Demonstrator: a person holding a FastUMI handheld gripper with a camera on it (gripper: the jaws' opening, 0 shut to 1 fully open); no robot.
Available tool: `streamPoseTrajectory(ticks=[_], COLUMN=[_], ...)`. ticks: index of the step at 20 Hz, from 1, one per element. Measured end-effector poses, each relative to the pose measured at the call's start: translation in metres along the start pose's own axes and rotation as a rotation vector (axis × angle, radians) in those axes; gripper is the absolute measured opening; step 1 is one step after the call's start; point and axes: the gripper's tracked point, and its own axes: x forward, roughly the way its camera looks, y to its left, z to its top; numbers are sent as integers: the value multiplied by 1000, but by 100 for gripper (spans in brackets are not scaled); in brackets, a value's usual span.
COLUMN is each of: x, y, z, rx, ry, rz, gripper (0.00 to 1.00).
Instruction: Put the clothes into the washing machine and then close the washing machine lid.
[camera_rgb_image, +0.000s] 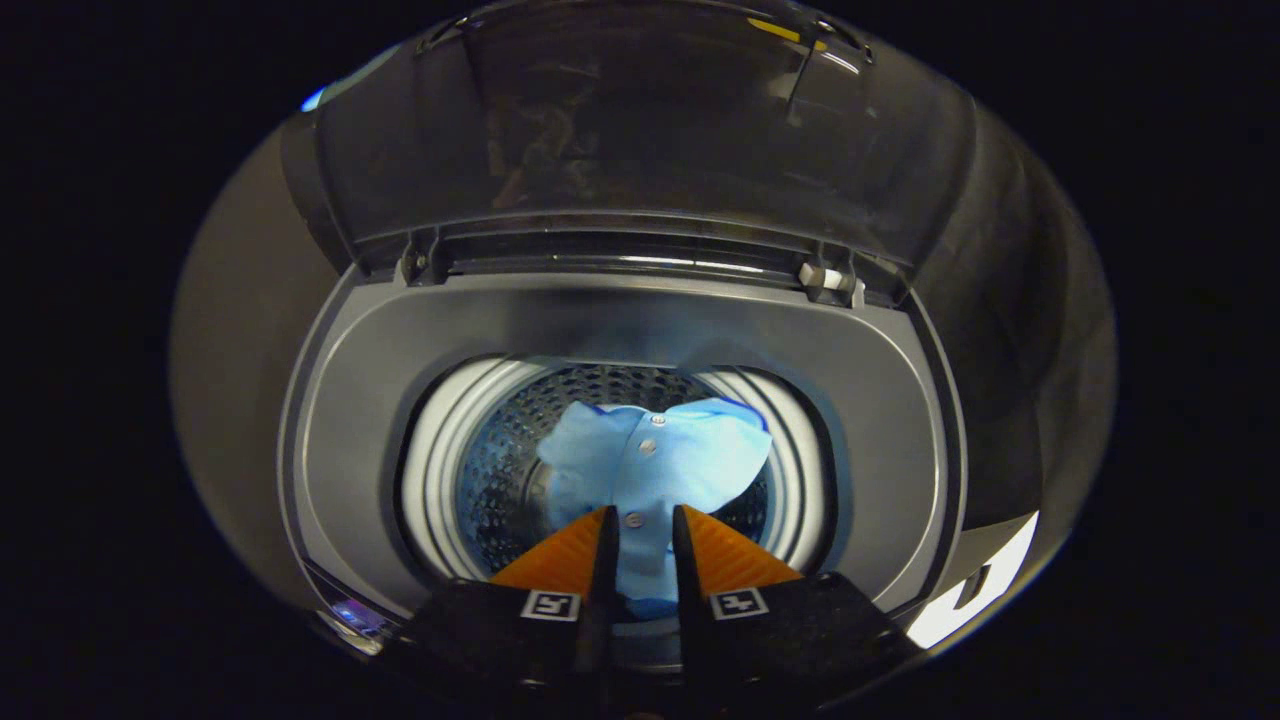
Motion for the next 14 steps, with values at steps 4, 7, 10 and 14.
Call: streamPoseTrajectory(ticks=[4,7,10,14], x=[-15,-11,-8,-29], y=[-2,-8,-18,-18], z=[20,26,29,41], rx=[-42,-33,-8,34], ry=[-79,-103,-113,-140], rz=[-26,-57,-82,-51], gripper=[63,89,100,98])
